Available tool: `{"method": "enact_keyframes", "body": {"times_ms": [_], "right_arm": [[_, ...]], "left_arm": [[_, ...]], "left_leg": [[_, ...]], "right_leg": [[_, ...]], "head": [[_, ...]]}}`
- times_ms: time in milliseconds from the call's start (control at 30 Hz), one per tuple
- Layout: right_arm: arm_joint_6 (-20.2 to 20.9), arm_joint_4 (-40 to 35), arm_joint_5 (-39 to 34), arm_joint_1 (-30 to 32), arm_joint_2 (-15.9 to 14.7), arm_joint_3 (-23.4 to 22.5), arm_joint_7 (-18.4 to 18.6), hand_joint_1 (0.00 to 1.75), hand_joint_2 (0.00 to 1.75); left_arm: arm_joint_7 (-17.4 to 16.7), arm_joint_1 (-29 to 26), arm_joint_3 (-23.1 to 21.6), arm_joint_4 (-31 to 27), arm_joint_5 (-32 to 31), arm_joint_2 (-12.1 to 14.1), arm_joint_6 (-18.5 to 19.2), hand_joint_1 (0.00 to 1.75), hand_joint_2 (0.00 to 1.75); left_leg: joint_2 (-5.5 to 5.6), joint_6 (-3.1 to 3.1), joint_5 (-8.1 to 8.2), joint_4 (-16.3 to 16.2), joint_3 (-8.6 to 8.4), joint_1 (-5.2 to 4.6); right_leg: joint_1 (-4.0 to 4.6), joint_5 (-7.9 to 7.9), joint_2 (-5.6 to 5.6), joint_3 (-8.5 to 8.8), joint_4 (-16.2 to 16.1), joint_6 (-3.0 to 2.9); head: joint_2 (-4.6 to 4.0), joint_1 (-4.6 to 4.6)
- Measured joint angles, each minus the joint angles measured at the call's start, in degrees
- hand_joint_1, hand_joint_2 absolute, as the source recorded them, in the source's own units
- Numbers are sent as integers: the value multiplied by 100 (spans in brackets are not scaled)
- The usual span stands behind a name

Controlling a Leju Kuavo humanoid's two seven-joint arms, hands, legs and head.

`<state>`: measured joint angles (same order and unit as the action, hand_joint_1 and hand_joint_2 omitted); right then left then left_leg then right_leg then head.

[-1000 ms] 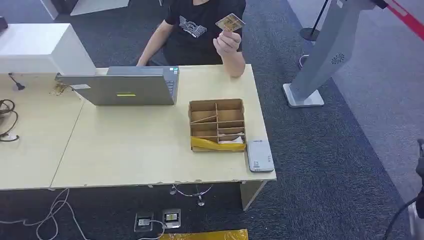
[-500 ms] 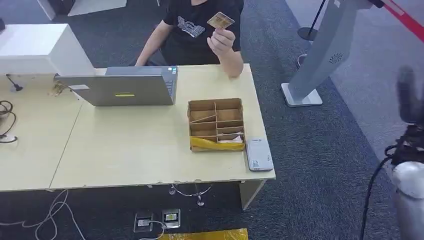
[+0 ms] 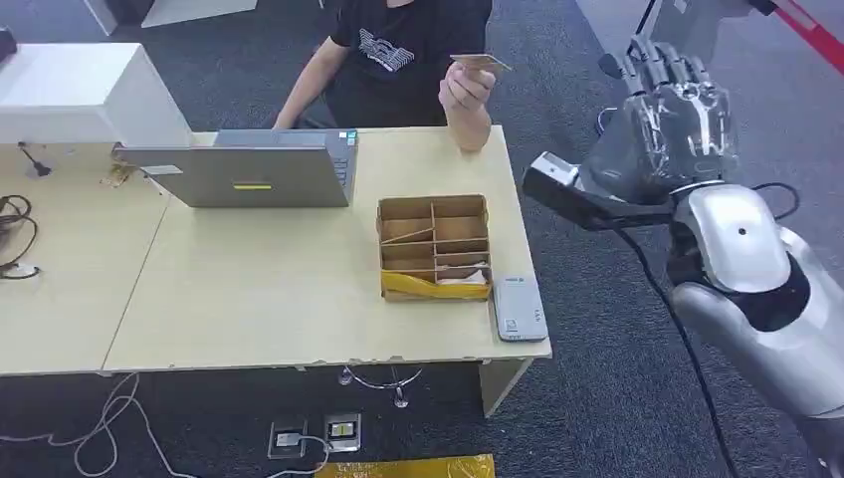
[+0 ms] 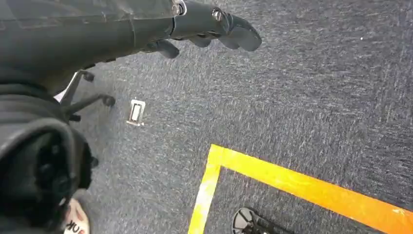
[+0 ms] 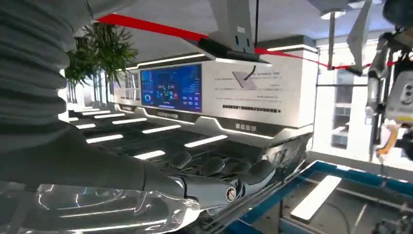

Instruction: Pass the card to the sensor for recognition and then transmit it.

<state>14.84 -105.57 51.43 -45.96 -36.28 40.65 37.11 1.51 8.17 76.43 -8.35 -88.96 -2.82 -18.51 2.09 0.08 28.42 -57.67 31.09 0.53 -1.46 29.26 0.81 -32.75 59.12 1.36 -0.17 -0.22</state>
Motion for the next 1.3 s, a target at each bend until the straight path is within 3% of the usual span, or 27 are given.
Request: {"method": "enact_keyframes", "body": {"times_ms": [133,500,833,867,900,933,1067,1100,1300], "right_arm": [[199,72,-20,-88,9,383,57,0,175],[164,470,-57,-149,175,940,35,0,175],[-356,1232,-313,-83,677,1205,-122,0,175],[-448,1316,-251,-73,728,1222,-129,9,175],[-564,1425,-192,-70,824,1249,-144,52,175],[-660,1540,-157,-66,900,1259,-170,161,175],[-876,1864,-140,-13,1180,1262,-299,161,175],[-924,1917,-159,8,1232,1262,-343,175,175],[-1060,2109,-203,125,1379,1255,-481,175,175]], "left_arm": [[24,-4,-2,0,-46,0,37,0,0],[-61,-3,-2,0,-66,0,98,0,0],[-92,-4,-2,0,0,-2,109,0,0],[-111,-3,-2,0,20,-2,107,0,0],[-157,-1,-2,0,42,-2,105,0,0],[-173,0,-2,0,50,-2,105,0,0],[-175,-2,-2,0,59,-2,105,0,0],[-175,-2,-2,0,57,-2,107,0,0],[-175,-4,-2,0,37,-2,120,0,0]], "left_leg": [[1,0,0,0,1,-1],[0,0,0,0,1,1],[-1,0,0,0,2,2],[-3,0,0,1,2,2],[-4,0,0,1,1,2],[-3,0,0,0,1,2],[-2,0,0,0,1,3],[-2,0,0,0,1,3],[-4,0,0,0,1,2]], "right_leg": [[-1,0,-1,0,0,0],[1,0,0,0,1,0],[1,0,1,-1,1,0],[1,0,2,-1,2,0],[1,0,2,-2,1,0],[2,0,4,-2,2,0],[3,0,2,-3,1,0],[3,0,2,-3,1,0],[2,0,4,-4,0,0]], "head": [[0,0],[0,2],[0,2],[0,2],[0,0],[0,2],[0,2],[0,2],[0,2]]}}
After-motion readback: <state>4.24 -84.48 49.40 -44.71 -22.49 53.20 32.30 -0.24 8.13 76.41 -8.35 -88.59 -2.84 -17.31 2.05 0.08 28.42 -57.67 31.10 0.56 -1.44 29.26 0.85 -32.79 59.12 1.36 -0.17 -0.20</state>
